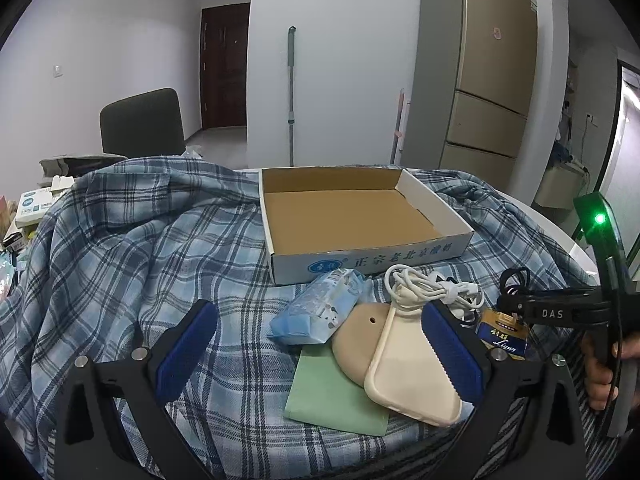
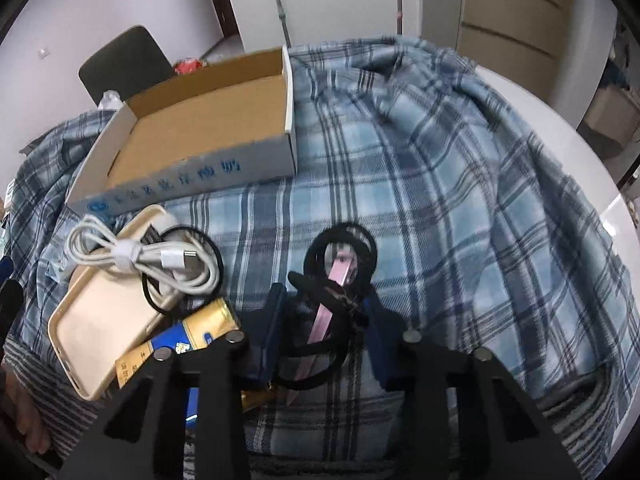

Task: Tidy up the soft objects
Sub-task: 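Lower the right tool onto the black cable and close it, then grasp the white USB cable with the left tool while the right tool holds the black cable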

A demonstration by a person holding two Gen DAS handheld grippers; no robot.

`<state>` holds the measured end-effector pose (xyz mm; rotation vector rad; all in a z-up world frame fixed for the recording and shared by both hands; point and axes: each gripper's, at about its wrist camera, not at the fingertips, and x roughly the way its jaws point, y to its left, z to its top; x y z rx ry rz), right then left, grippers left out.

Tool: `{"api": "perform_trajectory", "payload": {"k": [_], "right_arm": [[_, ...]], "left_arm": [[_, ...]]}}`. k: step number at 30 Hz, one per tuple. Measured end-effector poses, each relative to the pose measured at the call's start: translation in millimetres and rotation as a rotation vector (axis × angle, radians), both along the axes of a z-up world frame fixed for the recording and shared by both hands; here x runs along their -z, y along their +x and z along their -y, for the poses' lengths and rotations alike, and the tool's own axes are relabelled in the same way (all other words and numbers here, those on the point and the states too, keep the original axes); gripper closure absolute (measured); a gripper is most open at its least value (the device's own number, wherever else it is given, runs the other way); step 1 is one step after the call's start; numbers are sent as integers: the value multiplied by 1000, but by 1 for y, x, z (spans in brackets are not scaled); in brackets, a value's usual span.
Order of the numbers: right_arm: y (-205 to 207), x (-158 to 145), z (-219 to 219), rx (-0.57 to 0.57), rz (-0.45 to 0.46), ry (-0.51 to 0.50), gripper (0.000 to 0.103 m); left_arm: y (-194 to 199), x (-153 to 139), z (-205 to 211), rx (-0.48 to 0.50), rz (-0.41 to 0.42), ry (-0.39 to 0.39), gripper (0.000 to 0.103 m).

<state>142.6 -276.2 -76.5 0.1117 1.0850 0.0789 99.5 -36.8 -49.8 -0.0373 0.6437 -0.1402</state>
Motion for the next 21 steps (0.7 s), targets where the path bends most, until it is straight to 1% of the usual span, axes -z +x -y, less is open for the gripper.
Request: {"api": "perform_trajectory", "payload": {"k": [1, 2, 3, 4, 5, 7, 10, 12, 14, 15, 16, 18, 19, 20, 21], "right_arm": [[0, 0, 0, -2, 1, 3, 70], [0, 1, -1, -6, 0, 6, 77], [-1, 0, 0, -4, 7, 8, 82], [-4, -2, 1, 3, 27, 11, 89], [-7, -5, 1, 5, 49, 19, 92], [-14, -14, 2, 0, 107, 43, 94], [-27, -30, 0, -5, 212, 53, 94], [-36, -41, -1, -29, 276, 67, 94], [-43, -49, -4, -53, 331, 79, 94], [-45, -53, -4, -60, 352, 84, 94], [-47, -56, -4, -64, 371, 95, 94], [-49, -62, -2, -65, 401, 123, 94], [-49, -64, -1, -63, 411, 132, 94], [-50, -65, -1, -61, 416, 139, 94], [-51, -66, 0, -61, 420, 147, 94]], "left_arm": [[0, 0, 0, -1, 1, 0, 0], [0, 0, 0, -1, 2, 0, 0], [-1, 0, 1, 0, 4, 2, 0], [-1, 0, 2, 2, 8, 5, 0], [-2, 0, 2, 4, 12, 9, 0], [-5, -2, 5, 13, 26, 18, 0], [-8, -3, 8, 34, 41, 31, 0], [-10, -4, 11, 50, 50, 41, 0], [-11, -7, 15, 86, 55, 57, 0], [-10, -7, 18, 104, 47, 74, 0], [-9, -9, 25, 142, 32, 123, 0], [-15, -13, 32, 156, 67, 184, 0], [-16, -15, 35, 175, 68, 198, 2], [-14, -18, 39, 216, 52, 214, 7], [-13, -20, 43, 238, 43, 221, 9]]}}
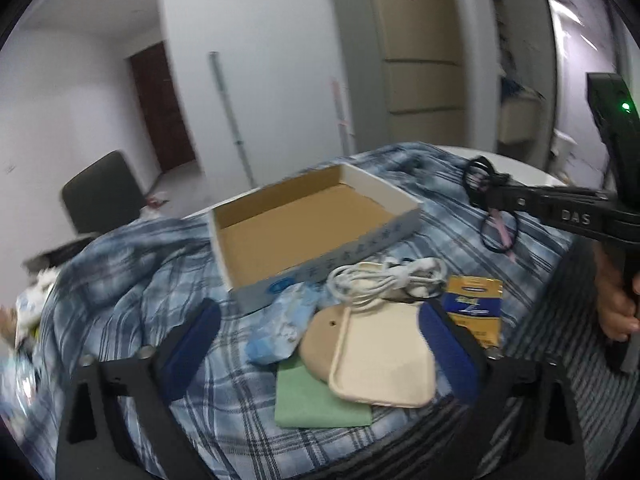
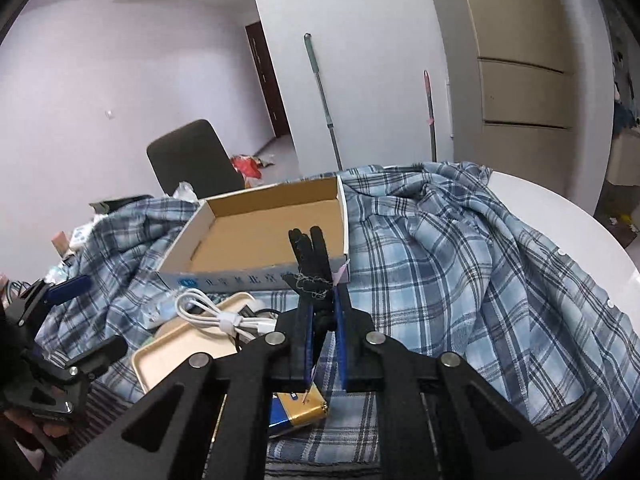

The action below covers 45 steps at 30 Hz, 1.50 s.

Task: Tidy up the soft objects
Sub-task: 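Grasp the white USB cable with the left tool while the right tool holds the black cable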

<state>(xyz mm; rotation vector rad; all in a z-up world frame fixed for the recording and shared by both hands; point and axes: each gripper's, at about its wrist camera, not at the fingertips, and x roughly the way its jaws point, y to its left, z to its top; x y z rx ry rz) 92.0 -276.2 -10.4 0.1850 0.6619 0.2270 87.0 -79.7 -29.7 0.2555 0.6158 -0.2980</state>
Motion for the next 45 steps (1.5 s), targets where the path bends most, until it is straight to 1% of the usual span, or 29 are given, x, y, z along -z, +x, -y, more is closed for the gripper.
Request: {"api": "perform_trajectory", "payload": {"k": [3, 5, 7, 8, 9, 10, 11, 13, 14, 15, 17, 20, 22, 25, 31, 36, 40, 41, 42, 45], "right_arm": [[-7, -5, 2, 8, 23, 6, 94], [-8, -6, 1, 29, 31, -22, 94], [-9, -6, 3, 29, 31, -17, 94], [-9, -7, 3, 27, 33, -11, 94], [-9, -7, 4, 29, 34, -9, 94], [-9, -8, 4, 30, 35, -9, 94], [-9, -8, 4, 27, 35, -7, 94], [-10, -8, 5, 22, 35, -5, 94], [-9, -8, 4, 22, 33, -6, 94], [-9, -7, 5, 23, 31, -7, 94], [-8, -6, 5, 20, 22, -3, 94], [-7, -4, 6, 21, 11, -2, 94], [-5, -2, 5, 17, 1, 0, 94], [-3, 0, 4, 7, -14, 2, 94], [-3, 1, 5, 3, -19, 7, 94], [-2, 1, 4, 0, -22, 3, 94], [-2, 2, 4, 2, -25, 4, 94], [-2, 3, 4, 1, -28, 5, 94], [-1, 3, 4, 1, -30, 5, 94], [0, 4, 4, 0, -33, 3, 94]], "left_arm": [[10, -11, 11, 73, -34, 24, 9], [22, -17, 21, 126, -78, 16, 10], [32, -18, 31, 164, -113, 20, 16], [37, -16, 38, 185, -123, 38, 22], [38, -14, 42, 198, -128, 50, 25], [43, -11, 48, 214, -139, 66, 27], [47, -7, 52, 217, -151, 71, 28], [54, 1, 55, 207, -178, 52, 35], [56, 5, 56, 210, -191, 43, 41], [58, 10, 58, 218, -199, 43, 46], [61, 19, 64, 231, -201, 66, 49], [69, 27, 70, 271, -235, 68, 67], [73, 29, 74, 300, -251, 79, 67], [80, 31, 78, 301, -234, 128, 67], [86, 40, 84, 343, -294, 194, 66], [89, 44, 79, 320, -356, 169, 66], [86, 49, 81, 339, -367, 203, 66], [86, 51, 82, 345, -376, 211, 68], [85, 53, 82, 349, -380, 219, 74], [79, 55, 85, 355, -369, 235, 80]]}}
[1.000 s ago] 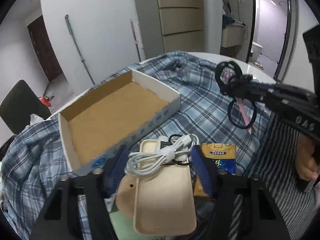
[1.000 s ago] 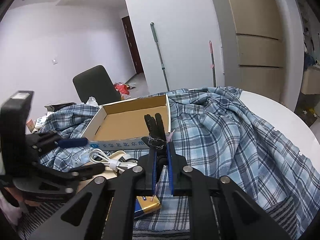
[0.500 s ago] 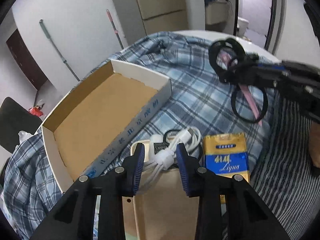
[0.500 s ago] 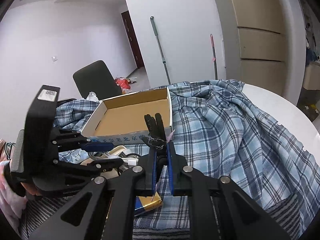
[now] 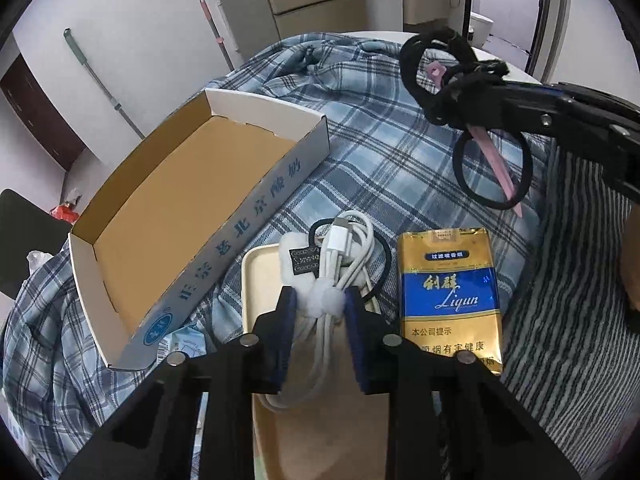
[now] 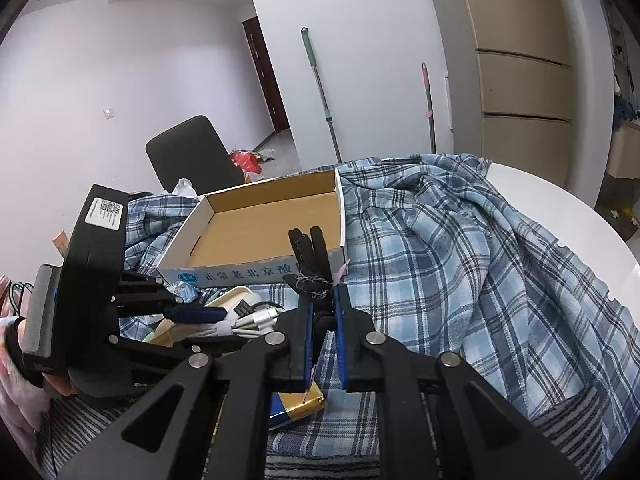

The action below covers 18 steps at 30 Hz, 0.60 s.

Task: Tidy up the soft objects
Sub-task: 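Grasp the white USB cable with the left tool while the right tool holds the black cable, then carry both cables into the box and open both tools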

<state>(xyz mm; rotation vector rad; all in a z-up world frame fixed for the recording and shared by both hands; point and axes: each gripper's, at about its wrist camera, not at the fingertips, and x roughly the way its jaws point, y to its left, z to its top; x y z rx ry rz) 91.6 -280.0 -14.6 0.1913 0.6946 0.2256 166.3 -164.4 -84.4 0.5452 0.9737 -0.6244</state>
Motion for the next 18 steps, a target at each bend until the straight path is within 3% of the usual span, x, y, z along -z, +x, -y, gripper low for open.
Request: {"api": "perform_trajectory", "payload": {"k": [6, 11, 18], "right_arm": [[2, 1, -1, -2, 0, -4, 94], [-1, 0, -6, -10, 23, -20, 94], [-10, -3, -21, -49, 67, -70, 94]], "left_arm": [[-16, -13, -15, -35, 48, -108, 83], [-47, -24, -37, -73, 179, -245, 83], [-72, -46, -86, -229, 382, -464, 83]]}}
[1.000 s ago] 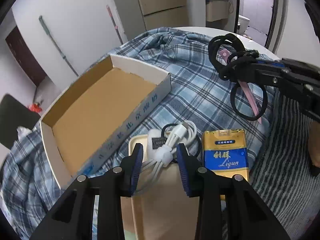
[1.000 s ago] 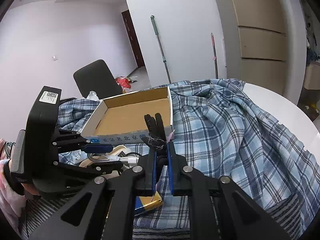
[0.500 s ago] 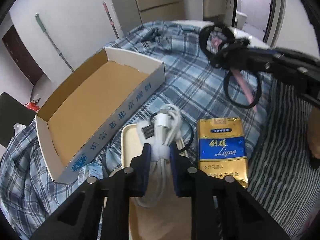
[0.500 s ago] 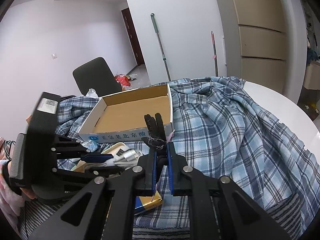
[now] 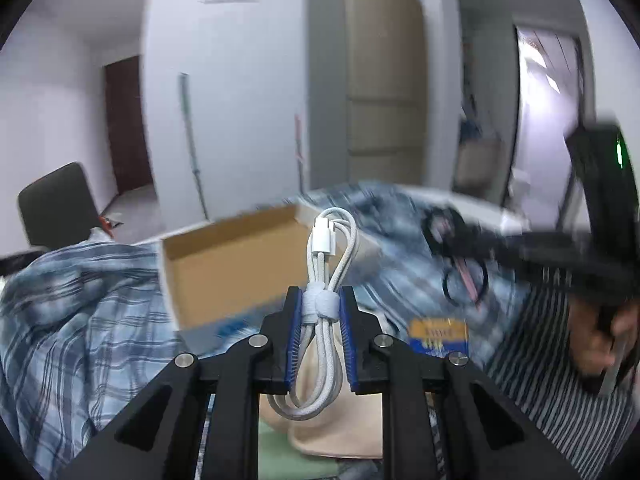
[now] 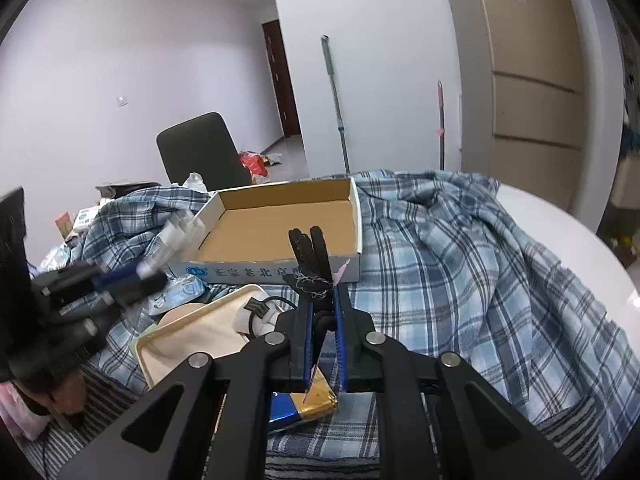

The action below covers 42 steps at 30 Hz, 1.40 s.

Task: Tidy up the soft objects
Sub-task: 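Carry both cables into the box and open both tools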

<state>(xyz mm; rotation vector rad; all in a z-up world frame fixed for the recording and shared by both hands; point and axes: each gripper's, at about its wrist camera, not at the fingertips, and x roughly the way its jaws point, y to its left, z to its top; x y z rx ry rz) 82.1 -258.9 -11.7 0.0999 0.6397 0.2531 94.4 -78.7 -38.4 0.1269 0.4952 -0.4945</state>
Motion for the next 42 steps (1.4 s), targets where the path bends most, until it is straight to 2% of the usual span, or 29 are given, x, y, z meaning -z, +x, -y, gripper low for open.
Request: {"api": "perform_trajectory", "payload": {"k": [1, 3, 6, 12, 16, 21, 25, 28, 31, 35, 39, 42], "right_arm": [[-1, 0, -3, -9, 7, -9, 94], [-3, -1, -9, -26, 24, -34, 94], [-8, -3, -16, -39, 59, -59, 94], [-18, -15, -28, -23, 134, -95, 94], [-12, -44, -33, -22, 165, -76, 94], [5, -91, -40, -31, 211, -82, 94], [26, -123, -48, -9, 273, -71, 94], [49, -135, -53, 22, 309, -55, 94], [70, -139, -51, 95, 347, -3, 94], [93, -137, -50, 118, 360, 18, 94], [100, -123, -46, 122, 344, 31, 94], [101, -109, -42, 133, 314, 20, 94]], "left_arm": [[-1, -3, -9, -29, 14, -39, 83], [3, -5, -16, -63, 13, -66, 83], [2, -7, -18, -91, 21, -69, 83], [-13, -20, -23, -141, 120, -84, 83], [-8, -47, -34, -207, 123, -151, 83], [10, -96, -41, -332, 174, -157, 83], [32, -122, -45, -370, 160, -204, 83], [47, -137, -40, -371, 171, -205, 83], [53, -151, -37, -339, 194, -194, 83], [60, -160, -36, -350, 222, -182, 83], [69, -147, -39, -356, 198, -188, 83], [71, -134, -37, -357, 199, -158, 83]]}}
